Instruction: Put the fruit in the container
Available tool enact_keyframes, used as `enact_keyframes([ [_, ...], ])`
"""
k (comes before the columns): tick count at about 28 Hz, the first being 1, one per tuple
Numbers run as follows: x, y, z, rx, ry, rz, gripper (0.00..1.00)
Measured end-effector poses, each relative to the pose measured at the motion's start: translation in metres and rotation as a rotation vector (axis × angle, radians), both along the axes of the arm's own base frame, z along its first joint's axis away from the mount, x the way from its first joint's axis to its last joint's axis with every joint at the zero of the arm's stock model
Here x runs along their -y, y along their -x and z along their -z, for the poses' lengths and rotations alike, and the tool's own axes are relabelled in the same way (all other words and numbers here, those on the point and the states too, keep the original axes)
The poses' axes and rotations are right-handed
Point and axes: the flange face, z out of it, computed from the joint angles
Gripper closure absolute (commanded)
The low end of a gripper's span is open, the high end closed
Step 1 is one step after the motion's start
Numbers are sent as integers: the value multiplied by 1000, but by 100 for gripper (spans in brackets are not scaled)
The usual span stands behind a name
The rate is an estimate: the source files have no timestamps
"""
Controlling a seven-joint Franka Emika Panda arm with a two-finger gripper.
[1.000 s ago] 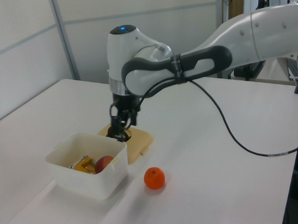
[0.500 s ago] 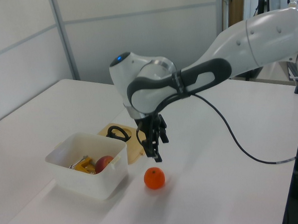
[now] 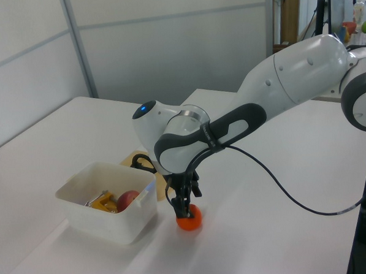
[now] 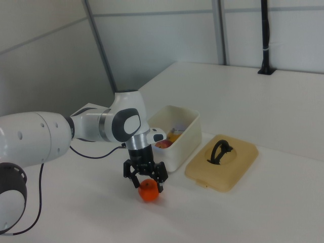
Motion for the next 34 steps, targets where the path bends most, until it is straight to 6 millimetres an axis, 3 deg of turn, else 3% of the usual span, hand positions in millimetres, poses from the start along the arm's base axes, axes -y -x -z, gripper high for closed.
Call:
enact_keyframes([
  [21,-27,-2,30,22,5,-61,1],
  [22,-27,-2,30,22,5,-61,9],
  [25,-27,-2,30,22,5,-61,51],
  [26,-27,-3,30,22,5,-61,77],
  [28,-27,-3,29,23,5,-61,95],
  [29,-26,-3,29,24,5,-60,100],
  [34,-22,-8,15,50,4,-51,100],
])
